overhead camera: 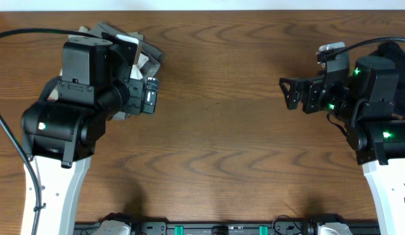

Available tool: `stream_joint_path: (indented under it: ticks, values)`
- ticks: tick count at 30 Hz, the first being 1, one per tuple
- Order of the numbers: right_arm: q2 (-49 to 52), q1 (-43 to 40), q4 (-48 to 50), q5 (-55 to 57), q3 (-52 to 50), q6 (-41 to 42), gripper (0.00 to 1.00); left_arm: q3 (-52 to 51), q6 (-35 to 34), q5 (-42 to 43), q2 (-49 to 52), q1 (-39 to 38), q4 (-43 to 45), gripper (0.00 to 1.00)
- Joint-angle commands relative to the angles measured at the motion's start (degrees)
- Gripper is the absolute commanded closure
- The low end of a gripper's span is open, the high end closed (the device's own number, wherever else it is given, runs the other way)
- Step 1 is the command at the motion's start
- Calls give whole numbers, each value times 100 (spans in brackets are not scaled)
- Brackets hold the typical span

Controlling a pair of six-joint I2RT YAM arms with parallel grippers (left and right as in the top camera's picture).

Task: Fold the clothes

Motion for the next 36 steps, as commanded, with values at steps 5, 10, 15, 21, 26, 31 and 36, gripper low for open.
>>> stream_joint_path:
  ticks: [5,10,15,21,26,31,36]
  values:
    - [-37,-28,-9,-1058,26,-85,1,90,-72,-144,11,-17,-13,2]
    - [-46,-33,-201,-713,26,-90,1,90,-72,-144,11,-17,-13,2]
    - [-297,-26,-122,46,-28,-632,1,90,-72,-144,11,-17,-13,2]
    - [-1567,-26,382,455,-608,-1458,1,90,-72,-144,11,-17,-13,2]
    - [-3174,-50,450,492,-1519,-1480,1,90,-72,-144,11,-20,-13,2]
    - [-4566,-190,772,691,-2533,-1480,1,90,-72,-144,11,-17,-13,2]
    - [-5788,-258,1521,601,-3665,-1449,1,90,-72,-144,11,-20,-13,2]
